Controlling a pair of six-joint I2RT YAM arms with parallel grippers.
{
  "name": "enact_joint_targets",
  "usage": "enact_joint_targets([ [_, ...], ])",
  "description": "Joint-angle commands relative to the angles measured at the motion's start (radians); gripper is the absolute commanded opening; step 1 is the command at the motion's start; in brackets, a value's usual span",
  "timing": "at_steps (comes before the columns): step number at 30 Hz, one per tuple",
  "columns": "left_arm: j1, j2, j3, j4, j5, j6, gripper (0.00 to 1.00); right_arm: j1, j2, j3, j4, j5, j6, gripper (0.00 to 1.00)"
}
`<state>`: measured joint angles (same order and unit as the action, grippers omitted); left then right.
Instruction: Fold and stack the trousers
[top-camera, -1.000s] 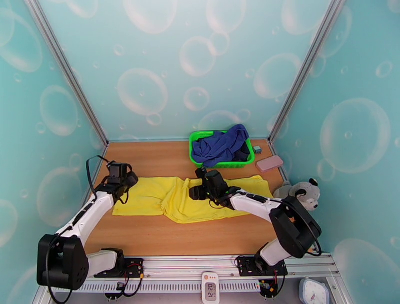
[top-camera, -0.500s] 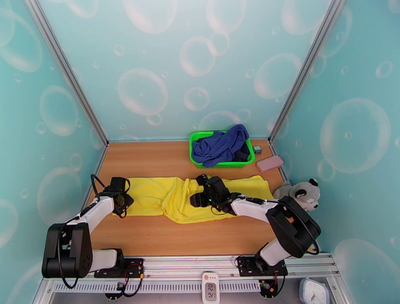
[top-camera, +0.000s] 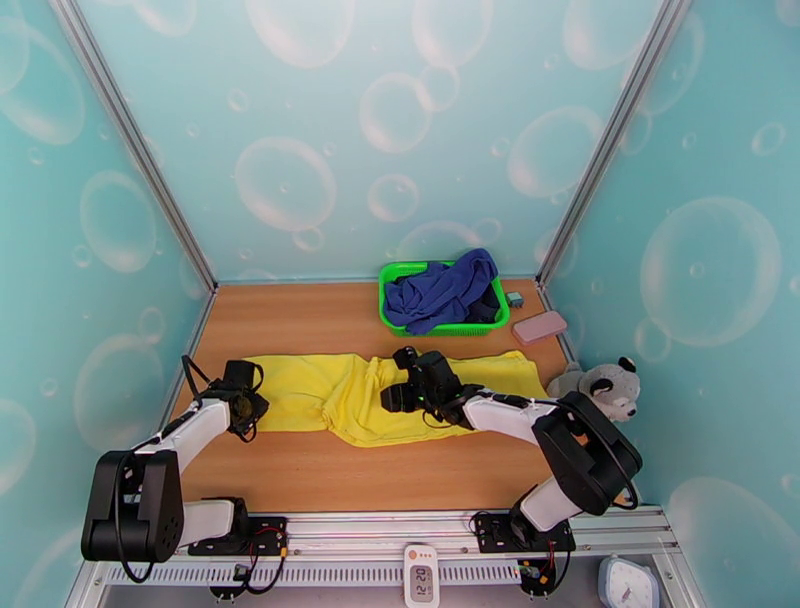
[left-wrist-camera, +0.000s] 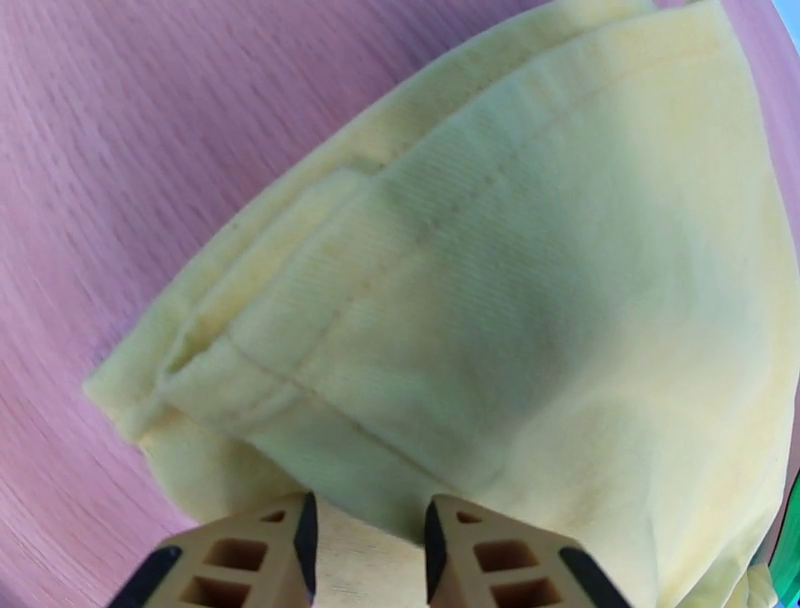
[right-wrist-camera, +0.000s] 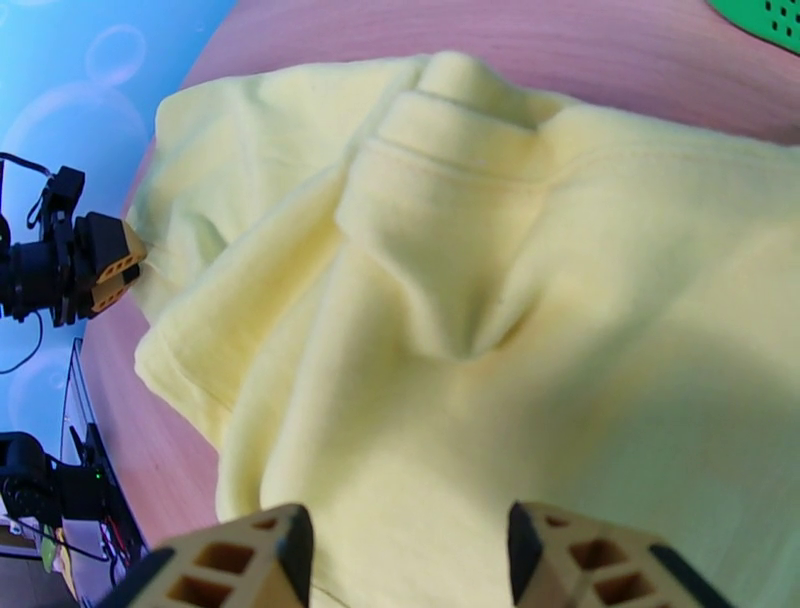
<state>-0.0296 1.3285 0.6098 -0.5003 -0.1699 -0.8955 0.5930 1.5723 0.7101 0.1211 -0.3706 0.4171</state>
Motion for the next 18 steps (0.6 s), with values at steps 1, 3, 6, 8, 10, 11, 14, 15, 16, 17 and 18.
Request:
enact_joint_targets([
  [1, -0.003, -0.020, -0.006, 0.038, -0.040, -0.021, 0.28, -0.004, -0.011, -0.021, 0.006, -0.001, -0.001, 0.56],
  [3, -0.001, -0.026, -0.007, 0.043, -0.040, -0.022, 0.16, -0.005, -0.009, -0.026, 0.009, 0.002, 0.003, 0.56],
  [6, 0.000, -0.043, -0.003, 0.040, -0.051, -0.021, 0.01, -0.015, 0.007, -0.049, 0.027, -0.003, 0.022, 0.56],
  [8, 0.003, -0.062, 0.004, 0.028, -0.062, -0.017, 0.00, -0.033, 0.015, -0.084, 0.058, -0.007, 0.048, 0.56],
  [10, 0.007, -0.090, 0.010, 0.016, -0.073, -0.009, 0.00, -0.053, 0.018, -0.115, 0.099, -0.014, 0.070, 0.56],
  [11, 0.008, -0.111, 0.014, 0.009, -0.078, -0.002, 0.00, -0.061, 0.020, -0.127, 0.108, -0.015, 0.075, 0.56],
  [14, 0.013, -0.161, 0.036, -0.013, -0.071, 0.018, 0.00, -0.074, 0.030, -0.138, 0.096, -0.010, 0.072, 0.56],
  [15, 0.014, -0.174, 0.045, -0.020, -0.063, 0.028, 0.00, -0.075, 0.034, -0.138, 0.090, -0.004, 0.073, 0.56],
  [16, 0.016, -0.186, 0.057, -0.028, -0.053, 0.039, 0.00, -0.079, 0.039, -0.136, 0.080, 0.003, 0.075, 0.56],
  [17, 0.017, -0.196, 0.073, -0.042, -0.048, 0.048, 0.00, -0.084, 0.047, -0.134, 0.075, 0.011, 0.077, 0.56],
  [18, 0.018, -0.200, 0.086, -0.060, -0.048, 0.054, 0.00, -0.089, 0.053, -0.131, 0.049, 0.018, 0.082, 0.56],
])
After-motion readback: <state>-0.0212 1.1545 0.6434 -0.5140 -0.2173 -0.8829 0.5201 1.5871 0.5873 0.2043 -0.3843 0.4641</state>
